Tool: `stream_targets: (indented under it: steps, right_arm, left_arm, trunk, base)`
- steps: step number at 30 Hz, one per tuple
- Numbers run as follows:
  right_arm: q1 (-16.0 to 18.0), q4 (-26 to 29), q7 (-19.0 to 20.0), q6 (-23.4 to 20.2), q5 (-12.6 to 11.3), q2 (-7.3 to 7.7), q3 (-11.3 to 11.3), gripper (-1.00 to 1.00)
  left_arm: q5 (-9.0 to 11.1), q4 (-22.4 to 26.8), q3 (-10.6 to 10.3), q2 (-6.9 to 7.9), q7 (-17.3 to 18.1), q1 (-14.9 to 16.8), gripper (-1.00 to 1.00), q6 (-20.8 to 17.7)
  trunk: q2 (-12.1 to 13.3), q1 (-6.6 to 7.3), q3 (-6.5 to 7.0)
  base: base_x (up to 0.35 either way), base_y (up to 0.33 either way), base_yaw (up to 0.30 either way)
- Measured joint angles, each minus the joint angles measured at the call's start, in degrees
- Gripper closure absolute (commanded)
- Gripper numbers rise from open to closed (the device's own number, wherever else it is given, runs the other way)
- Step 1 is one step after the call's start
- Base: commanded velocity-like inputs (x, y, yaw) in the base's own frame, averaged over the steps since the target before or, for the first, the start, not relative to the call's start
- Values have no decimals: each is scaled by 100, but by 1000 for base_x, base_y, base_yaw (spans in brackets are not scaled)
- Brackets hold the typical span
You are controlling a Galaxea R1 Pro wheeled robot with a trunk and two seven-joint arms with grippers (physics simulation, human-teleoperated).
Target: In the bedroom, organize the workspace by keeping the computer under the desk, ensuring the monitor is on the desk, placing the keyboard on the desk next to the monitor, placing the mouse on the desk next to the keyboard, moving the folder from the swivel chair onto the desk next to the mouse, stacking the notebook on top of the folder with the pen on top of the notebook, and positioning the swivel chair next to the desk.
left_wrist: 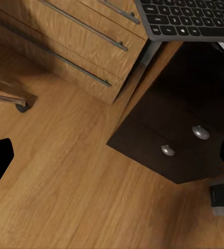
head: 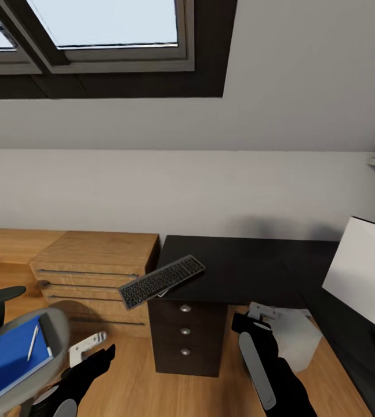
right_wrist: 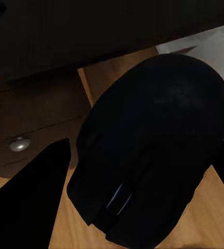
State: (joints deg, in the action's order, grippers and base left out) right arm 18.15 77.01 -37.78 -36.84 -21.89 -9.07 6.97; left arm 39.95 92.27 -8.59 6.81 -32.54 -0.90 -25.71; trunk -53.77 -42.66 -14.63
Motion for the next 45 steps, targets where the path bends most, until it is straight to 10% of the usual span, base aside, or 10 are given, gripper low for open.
stream_targets:
  steps: [9,20,45]
  right_arm:
    - [0,85,-9,3,0,0,-19,100]
    - [0,83,-8,3,1,0,-11,100]
    - [0,-487,68,105,-18,6,-2,100]
  left_arm:
    - [1,0,23,3,-1,0,-100,26]
    - [53,-9,748,-14,-15,0,-100,53]
    - [54,-11,738,-18,-9,0,-100,55]
  trunk:
    - [0,0,0]
    - [1,-3,-10]
    - [1,-3,-80]
  base:
    - [330,0,6]
    - [128,0,191]
    - [70,0,249]
